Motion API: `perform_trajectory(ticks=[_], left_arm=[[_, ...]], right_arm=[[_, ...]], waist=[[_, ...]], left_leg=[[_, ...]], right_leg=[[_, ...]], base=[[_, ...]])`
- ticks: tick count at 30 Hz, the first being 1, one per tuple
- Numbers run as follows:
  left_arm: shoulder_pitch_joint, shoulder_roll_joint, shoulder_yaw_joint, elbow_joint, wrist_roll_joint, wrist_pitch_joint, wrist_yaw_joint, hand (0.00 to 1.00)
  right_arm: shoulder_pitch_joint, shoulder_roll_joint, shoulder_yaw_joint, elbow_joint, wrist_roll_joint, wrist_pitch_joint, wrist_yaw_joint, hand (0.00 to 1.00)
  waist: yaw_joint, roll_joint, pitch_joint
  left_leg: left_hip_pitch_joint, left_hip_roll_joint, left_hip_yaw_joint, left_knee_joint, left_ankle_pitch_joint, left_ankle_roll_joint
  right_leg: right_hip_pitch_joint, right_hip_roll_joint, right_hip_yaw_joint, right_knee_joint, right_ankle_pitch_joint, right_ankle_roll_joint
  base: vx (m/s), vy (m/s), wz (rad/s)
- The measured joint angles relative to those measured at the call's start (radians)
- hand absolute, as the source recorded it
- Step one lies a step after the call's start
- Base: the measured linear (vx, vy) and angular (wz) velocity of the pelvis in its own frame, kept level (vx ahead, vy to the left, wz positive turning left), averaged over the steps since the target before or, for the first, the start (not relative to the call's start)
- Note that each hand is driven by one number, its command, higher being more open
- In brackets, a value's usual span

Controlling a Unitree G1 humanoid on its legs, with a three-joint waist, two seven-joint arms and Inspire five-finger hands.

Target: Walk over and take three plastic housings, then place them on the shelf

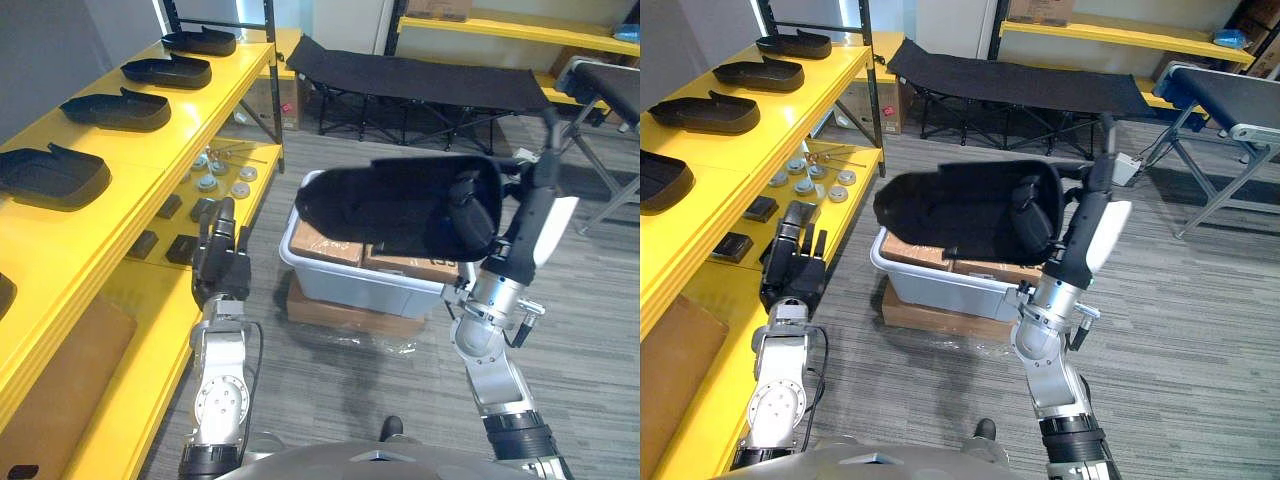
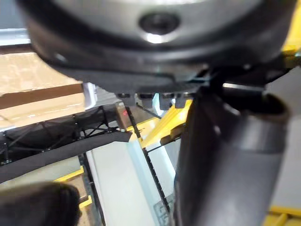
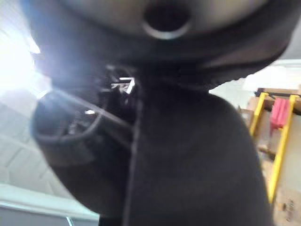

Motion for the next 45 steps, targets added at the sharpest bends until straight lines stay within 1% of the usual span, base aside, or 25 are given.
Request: perform_trajectory(ticks=[3, 6, 8, 9, 10, 12, 13, 14, 15, 16, 17, 18, 20, 21, 23, 27, 29, 30, 33, 35, 42, 45], left_arm=[[0.000, 0.001, -0.001, 0.001, -0.008, 0.005, -0.001, 1.00], [0.000, 0.001, 0.010, 0.001, -0.009, 0.019, 0.000, 1.00], [0.000, 0.001, 0.028, 0.007, -0.030, 0.070, 0.004, 1.00], [0.000, 0.001, 0.032, 0.011, -0.046, 0.086, 0.003, 1.00], [0.000, 0.001, 0.041, 0.021, -0.069, 0.122, 0.003, 1.00], [0.002, 0.003, 0.045, 0.035, -0.122, 0.173, 0.000, 1.00], [0.002, 0.004, 0.045, 0.049, -0.158, 0.206, -0.014, 1.00], [0.002, 0.004, 0.045, 0.055, -0.184, 0.227, -0.025, 1.00], [0.002, 0.004, 0.039, 0.061, -0.228, 0.264, -0.046, 1.00], [0.002, 0.005, 0.029, 0.061, -0.259, 0.288, -0.063, 1.00], [0.002, 0.008, 0.006, 0.061, -0.325, 0.323, -0.113, 1.00], [0.002, 0.009, 0.001, 0.061, -0.335, 0.329, -0.122, 1.00], [0.002, 0.016, -0.059, 0.061, -0.400, 0.372, -0.205, 1.00], [0.002, 0.017, -0.066, 0.061, -0.407, 0.375, -0.214, 1.00], [0.001, 0.021, -0.105, 0.061, -0.459, 0.393, -0.287, 1.00], [-0.001, 0.025, -0.144, 0.061, -0.580, 0.400, -0.396, 1.00], [-0.010, 0.025, -0.159, 0.061, -0.657, 0.400, -0.450, 1.00], [-0.018, 0.025, -0.166, 0.061, -0.708, 0.396, -0.490, 1.00], [-0.027, 0.029, -0.184, 0.061, -0.761, 0.374, -0.548, 1.00], [-0.030, 0.030, -0.195, 0.060, -0.795, 0.356, -0.587, 1.00], [-0.041, 0.030, -0.224, 0.041, -0.791, 0.322, -0.590, 1.00], [-0.048, 0.029, -0.246, 0.023, -0.773, 0.306, -0.583, 1.00]], right_arm=[[0.000, 0.000, -0.024, -0.049, -0.061, -0.034, -0.079, 0.00], [-0.013, 0.000, -0.048, -0.061, -0.089, -0.071, -0.130, 0.00], [-0.039, 0.000, -0.076, -0.061, -0.113, -0.092, -0.156, 0.00], [-0.042, 0.000, -0.082, -0.062, -0.113, -0.100, -0.157, 0.00], [-0.047, 0.000, -0.090, -0.070, -0.113, -0.108, -0.157, 0.00], [-0.053, 0.000, -0.094, -0.089, -0.112, -0.121, -0.153, 0.00], [-0.057, 0.000, -0.094, -0.097, -0.112, -0.128, -0.147, 0.00], [-0.058, 0.000, -0.094, -0.099, -0.112, -0.136, -0.141, 0.00], [-0.060, 0.000, -0.093, -0.099, -0.112, -0.147, -0.130, 0.00], [-0.060, 0.000, -0.092, -0.099, -0.113, -0.152, -0.122, 0.00], [-0.060, -0.001, -0.089, -0.099, -0.114, -0.163, -0.108, 0.00], [-0.060, -0.001, -0.088, -0.098, -0.114, -0.165, -0.107, 0.00], [-0.060, -0.001, -0.086, -0.096, -0.115, -0.185, -0.105, 0.00], [-0.060, -0.001, -0.085, -0.095, -0.115, -0.187, -0.105, 0.00], [-0.060, -0.001, -0.063, -0.085, -0.114, -0.191, -0.105, 0.00], [-0.059, -0.001, -0.019, -0.026, -0.113, -0.192, -0.098, 0.00], [-0.058, -0.001, -0.001, 0.006, -0.112, -0.192, -0.096, 0.00], [-0.055, -0.001, 0.012, 0.019, -0.113, -0.192, -0.097, 0.00], [-0.055, -0.001, 0.025, 0.023, -0.104, -0.202, -0.106, 0.00], [-0.055, -0.001, 0.030, 0.025, -0.094, -0.223, -0.102, 0.00], [-0.055, 0.011, 0.061, 0.032, 0.025, -0.269, -0.058, 0.00], [-0.054, 0.037, 0.089, 0.042, 0.076, -0.276, -0.005, 0.00]], waist=[[-0.002, 0.004, -0.011], [-0.003, 0.008, -0.027], [-0.002, 0.014, -0.031], [-0.001, 0.015, -0.033], [0.001, 0.017, -0.034], [0.001, 0.019, -0.035], [0.001, 0.019, -0.036], [0.001, 0.019, -0.036], [0.000, 0.018, -0.036], [0.000, 0.019, -0.036], [0.000, 0.020, -0.037], [0.000, 0.020, -0.037], [0.000, 0.025, -0.040], [-0.001, 0.026, -0.041], [-0.010, 0.030, -0.043], [-0.026, 0.032, -0.045], [-0.024, 0.034, -0.046], [-0.024, 0.037, -0.047], [-0.024, 0.049, -0.055], [-0.025, 0.054, -0.058], [-0.026, 0.054, -0.059], [-0.027, 0.054, -0.060]], left_leg=[[-0.001, -0.001, 0.001, -0.005, 0.001, 0.001], [-0.001, -0.005, 0.001, -0.014, 0.007, 0.001], [-0.002, -0.007, 0.000, -0.014, 0.009, 0.002], [-0.002, -0.007, 0.000, -0.014, 0.009, 0.002], [-0.004, -0.007, -0.001, -0.014, 0.009, 0.002], [-0.008, -0.007, -0.004, -0.015, 0.009, 0.002], [-0.008, -0.007, -0.006, -0.015, 0.009, 0.002], [-0.009, -0.007, -0.006, -0.015, 0.009, 0.002], [-0.009, -0.007, -0.006, -0.015, 0.009, 0.002], [-0.010, -0.008, -0.006, -0.015, 0.009, 0.002], [-0.012, -0.008, -0.006, -0.014, 0.009, 0.002], [-0.012, -0.008, -0.006, -0.014, 0.009, 0.002], [-0.016, -0.009, -0.007, -0.014, 0.009, 0.002], [-0.016, -0.009, -0.007, -0.014, 0.009, 0.002], [-0.016, -0.009, -0.007, -0.014, 0.009, 0.002], [-0.016, -0.009, -0.007, -0.014, 0.009, 0.002], [-0.016, -0.009, -0.007, -0.013, 0.009, 0.002], [-0.017, -0.009, -0.007, -0.013, 0.009, 0.002], [-0.022, -0.009, -0.008, -0.013, 0.009, 0.002], [-0.024, -0.009, -0.008, -0.012, 0.009, 0.002], [-0.023, -0.009, -0.008, -0.012, 0.009, 0.002], [-0.022, -0.009, -0.008, -0.012, 0.009, 0.002]], right_leg=[[-0.003, -0.001, 0.000, 0.000, 0.000, 0.000], [-0.008, -0.003, 0.000, 0.000, 0.000, 0.000], [-0.008, -0.006, -0.001, 0.000, 0.001, 0.002], [-0.008, -0.006, -0.002, 0.000, 0.001, 0.002], [-0.008, -0.006, -0.003, -0.001, 0.001, 0.002], [-0.009, -0.007, -0.009, -0.001, 0.001, 0.002], [-0.009, -0.007, -0.011, -0.001, 0.001, 0.002], [-0.009, -0.007, -0.011, -0.001, 0.001, 0.002], [-0.009, -0.008, -0.012, -0.001, 0.001, 0.002], [-0.010, -0.008, -0.012, -0.001, 0.000, 0.002], [-0.012, -0.009, -0.013, -0.001, 0.000, 0.003], [-0.013, -0.009, -0.013, -0.001, 0.000, 0.003], [-0.017, -0.009, -0.013, -0.001, 0.001, 0.003], [-0.017, -0.009, -0.013, -0.001, 0.001, 0.003], [-0.017, -0.009, -0.015, -0.001, 0.001, 0.003], [-0.017, -0.009, -0.015, -0.001, 0.001, 0.002], [-0.018, -0.009, -0.015, -0.001, 0.001, 0.003], [-0.018, -0.009, -0.015, -0.001, 0.001, 0.003], [-0.022, -0.009, -0.016, -0.001, 0.001, 0.003], [-0.026, -0.009, -0.016, -0.001, 0.001, 0.002], [-0.025, -0.009, -0.016, -0.001, 0.001, 0.002], [-0.025, -0.009, -0.015, -0.001, 0.001, 0.002]], base=[[0.00, 0.000, 0.00], [0.00, 0.000, 0.00], [0.00, 0.000, 0.00], [0.00, 0.000, 0.00], [0.00, 0.000, 0.00], [-0.01, 0.016, 0.04], [-0.01, 0.016, 0.03], [0.00, 0.000, 0.00], [0.00, 0.000, 0.00], [0.00, 0.000, 0.00], [0.00, 0.000, 0.00], [0.00, 0.000, 0.00], [0.00, 0.000, 0.00], [0.00, 0.000, 0.00], [0.00, 0.000, 0.00], [0.00, 0.000, 0.00], [0.00, 0.000, 0.00], [0.00, 0.000, 0.00], [0.00, 0.000, 0.00], [0.00, 0.000, 0.00], [0.00, 0.000, 0.00], [0.00, 0.000, 0.00]])
